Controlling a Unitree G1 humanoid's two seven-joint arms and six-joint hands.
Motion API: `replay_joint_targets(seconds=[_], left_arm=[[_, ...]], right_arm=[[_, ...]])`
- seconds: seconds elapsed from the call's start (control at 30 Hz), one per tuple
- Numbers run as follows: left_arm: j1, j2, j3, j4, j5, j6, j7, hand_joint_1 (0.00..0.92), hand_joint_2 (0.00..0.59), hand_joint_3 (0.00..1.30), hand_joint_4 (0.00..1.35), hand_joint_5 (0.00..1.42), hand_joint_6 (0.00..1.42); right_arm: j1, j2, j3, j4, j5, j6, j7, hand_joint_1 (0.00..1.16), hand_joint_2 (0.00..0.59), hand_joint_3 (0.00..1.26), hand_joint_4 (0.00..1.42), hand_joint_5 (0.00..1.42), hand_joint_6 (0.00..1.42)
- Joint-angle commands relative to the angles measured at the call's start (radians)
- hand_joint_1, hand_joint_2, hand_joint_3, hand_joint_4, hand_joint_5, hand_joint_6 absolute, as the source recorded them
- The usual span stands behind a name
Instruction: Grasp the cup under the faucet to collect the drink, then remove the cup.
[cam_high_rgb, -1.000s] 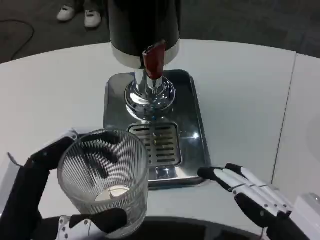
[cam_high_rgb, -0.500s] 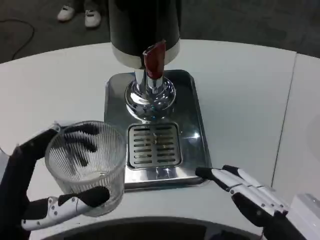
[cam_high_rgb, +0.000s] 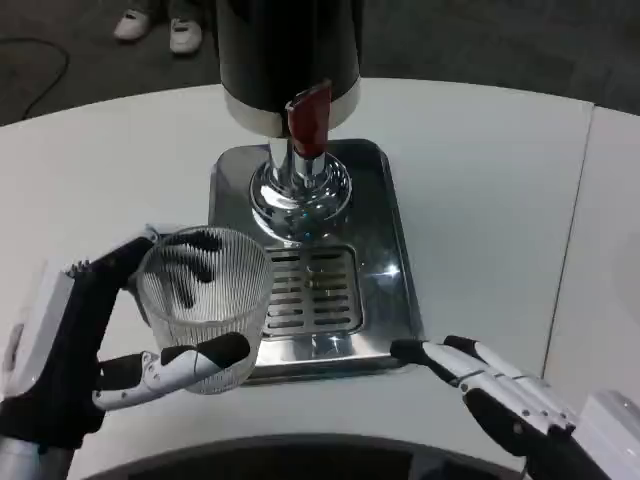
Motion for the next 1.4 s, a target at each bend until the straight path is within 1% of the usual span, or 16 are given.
replay_joint_targets(seconds=[0.03,0.13,0.23,0.4,0.5,0.6,0.73,0.97,1.2,1.4], left_arm=[[-0.053,0.02,-0.02,0.043,0.034,-0.018,0.083,0.71,0.082,0.76,0.86,0.98,1.04],[-0.084,0.028,-0.037,0.081,0.067,-0.013,0.129,0.709,0.082,0.76,0.86,0.98,1.05],[-0.138,0.035,-0.059,0.157,0.112,-0.001,0.204,0.709,0.082,0.76,0.86,0.98,1.06],[-0.203,0.05,-0.1,0.274,0.166,-0.001,0.324,0.708,0.082,0.76,0.86,0.98,1.06],[-0.237,0.051,-0.127,0.353,0.192,-0.002,0.412,0.708,0.082,0.76,0.86,0.98,1.06],[-0.256,0.054,-0.152,0.402,0.216,0.001,0.487,0.703,0.08,0.76,0.86,0.99,1.07],[-0.279,0.058,-0.198,0.449,0.251,0.012,0.583,0.699,0.08,0.77,0.87,0.99,1.07],[-0.345,0.05,-0.29,0.555,0.301,0.067,0.732,0.692,0.084,0.77,0.87,1.0,1.07],[-0.399,0.037,-0.37,0.656,0.316,0.108,0.842,0.69,0.084,0.77,0.87,1.01,1.07],[-0.445,0.025,-0.407,0.748,0.295,0.14,0.879,0.69,0.084,0.77,0.87,1.01,1.07]], right_arm=[[0.015,0.007,-0.005,-0.015,0.003,-0.008,-0.002,0.25,0.502,0.12,0.1,0.05,0.08],[0.012,0.008,-0.002,-0.015,0.001,-0.005,-0.001,0.25,0.502,0.12,0.11,0.05,0.08],[0.008,0.008,-0.001,-0.015,-0.001,-0.004,0.002,0.25,0.502,0.12,0.11,0.05,0.09],[0.015,0.008,-0.018,-0.015,0.005,-0.015,0.004,0.25,0.502,0.13,0.11,0.06,0.09],[0.018,0.01,-0.029,-0.015,0.009,-0.022,0.006,0.25,0.502,0.13,0.11,0.06,0.09],[0.018,0.013,-0.038,-0.015,0.011,-0.025,0.009,0.25,0.502,0.13,0.11,0.06,0.09],[0.012,0.013,-0.043,-0.015,0.014,-0.021,0.013,0.25,0.502,0.13,0.11,0.06,0.09],[0.009,0.014,-0.057,-0.015,0.023,-0.014,0.013,0.25,0.502,0.13,0.11,0.06,0.1],[0.013,0.013,-0.077,-0.015,0.036,-0.014,0.015,0.25,0.502,0.13,0.11,0.07,0.1],[0.008,0.012,-0.085,-0.015,0.038,-0.007,0.018,0.25,0.502,0.13,0.12,0.07,0.1]])
